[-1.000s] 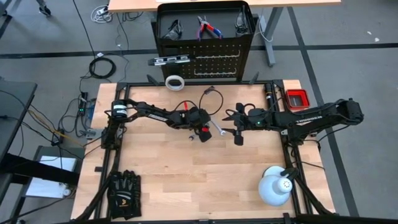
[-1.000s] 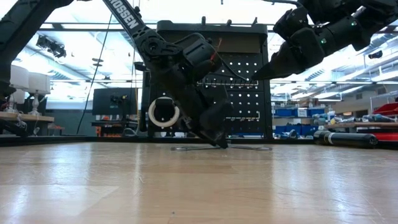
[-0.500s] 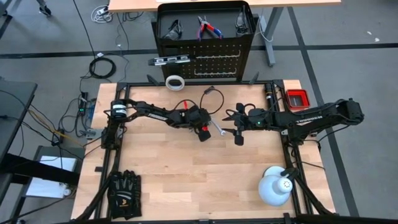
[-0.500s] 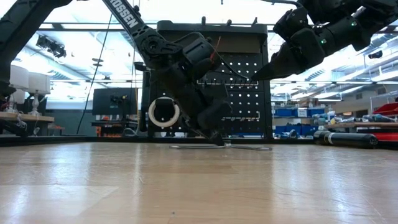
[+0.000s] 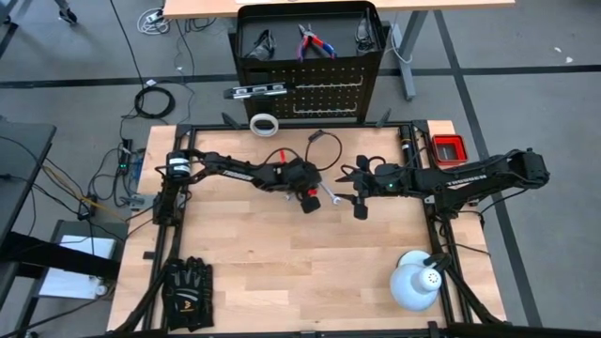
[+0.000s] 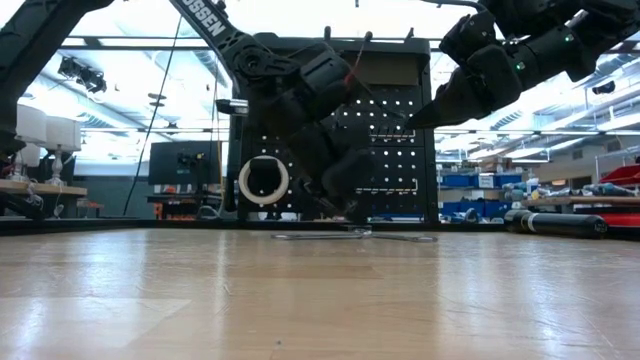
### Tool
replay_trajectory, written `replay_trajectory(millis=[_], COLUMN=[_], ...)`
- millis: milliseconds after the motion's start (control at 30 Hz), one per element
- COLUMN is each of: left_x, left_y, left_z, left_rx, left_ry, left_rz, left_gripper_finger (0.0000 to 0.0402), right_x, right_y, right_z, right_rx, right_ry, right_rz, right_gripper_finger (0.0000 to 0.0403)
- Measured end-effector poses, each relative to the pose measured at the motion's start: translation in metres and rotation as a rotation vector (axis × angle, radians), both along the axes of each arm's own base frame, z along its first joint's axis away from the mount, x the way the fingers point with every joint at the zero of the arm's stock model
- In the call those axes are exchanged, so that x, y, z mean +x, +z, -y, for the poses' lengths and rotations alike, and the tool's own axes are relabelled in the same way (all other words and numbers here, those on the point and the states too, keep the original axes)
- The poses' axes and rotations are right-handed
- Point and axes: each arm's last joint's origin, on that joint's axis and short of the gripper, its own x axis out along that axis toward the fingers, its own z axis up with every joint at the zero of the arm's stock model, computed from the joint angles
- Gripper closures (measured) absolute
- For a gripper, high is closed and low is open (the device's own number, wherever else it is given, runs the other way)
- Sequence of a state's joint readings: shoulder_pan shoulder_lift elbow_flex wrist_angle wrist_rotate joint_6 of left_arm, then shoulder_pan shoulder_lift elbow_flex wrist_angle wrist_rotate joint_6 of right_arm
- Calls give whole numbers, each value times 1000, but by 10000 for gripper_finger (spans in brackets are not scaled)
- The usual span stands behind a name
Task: Hang tools onto peg board
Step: Hang the left silver wrench on the peg board
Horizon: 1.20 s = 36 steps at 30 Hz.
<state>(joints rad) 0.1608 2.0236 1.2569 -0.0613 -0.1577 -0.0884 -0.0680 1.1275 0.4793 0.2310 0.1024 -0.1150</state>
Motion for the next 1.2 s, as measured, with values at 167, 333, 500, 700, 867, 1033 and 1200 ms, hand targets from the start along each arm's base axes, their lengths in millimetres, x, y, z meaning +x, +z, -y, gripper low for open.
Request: replay_trajectory(millis=[167, 333, 500, 700, 867, 1033, 1200], left_x=[2, 5, 7, 7, 7, 7, 7], left_y=[4, 0, -11, -19, -19, -20, -20], left_z=[0, -1, -1, -1, -1, -1, -1], left_rx=[11, 15, -7, -15, -18, -19, -20], left_ry=[-6, -4, -22, -22, -24, -24, -24], left_rz=[21, 33, 18, -5, -5, -6, -8], left_gripper_finger=[401, 401, 401, 401, 401, 401, 401], right_x=[0, 0, 0, 0, -1, -1, -1], right_y=[0, 0, 0, 0, -3, -3, -3], right_z=[0, 0, 0, 0, 0, 0, 0], right_rx=[0, 2, 3, 3, 1, 0, 0], right_ry=[0, -1, -1, -1, 0, 0, 0], right_rz=[-1, 0, 0, 0, 1, 8, 7], right_gripper_finger=[190, 190, 190, 190, 190, 190, 190])
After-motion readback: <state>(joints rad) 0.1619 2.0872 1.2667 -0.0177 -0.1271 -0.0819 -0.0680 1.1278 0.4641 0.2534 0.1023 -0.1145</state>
